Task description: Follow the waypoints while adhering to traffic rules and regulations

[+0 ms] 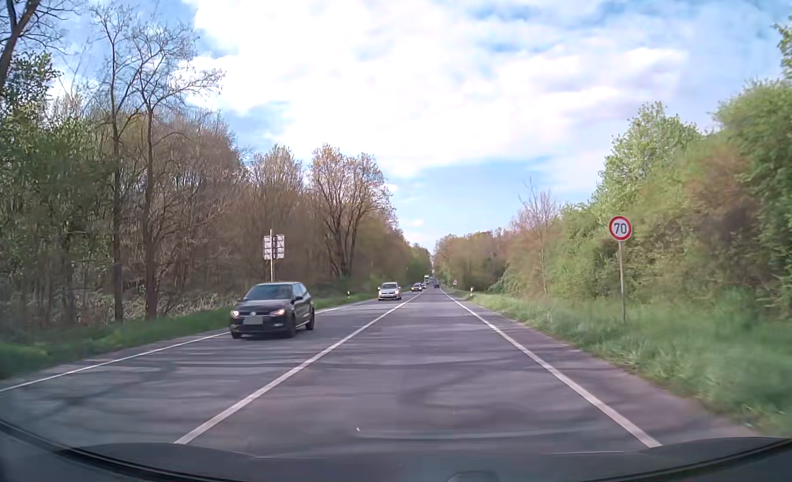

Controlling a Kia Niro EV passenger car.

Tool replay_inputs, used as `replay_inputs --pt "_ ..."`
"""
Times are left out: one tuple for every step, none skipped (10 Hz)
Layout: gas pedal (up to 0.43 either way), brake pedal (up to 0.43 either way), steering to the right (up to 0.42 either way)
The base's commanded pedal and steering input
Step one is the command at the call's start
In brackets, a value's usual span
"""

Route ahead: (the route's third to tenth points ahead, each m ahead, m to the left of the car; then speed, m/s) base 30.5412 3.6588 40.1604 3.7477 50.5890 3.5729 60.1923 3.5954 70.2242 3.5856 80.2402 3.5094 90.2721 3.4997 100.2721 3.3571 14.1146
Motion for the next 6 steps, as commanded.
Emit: replay_inputs --pt "0.150 0.000 0.000" --pt "0.150 0.000 0.000" --pt "0.150 0.000 0.000" --pt "0.150 0.000 0.000" --pt "0.150 0.000 0.000" --pt "0.150 0.000 0.000"
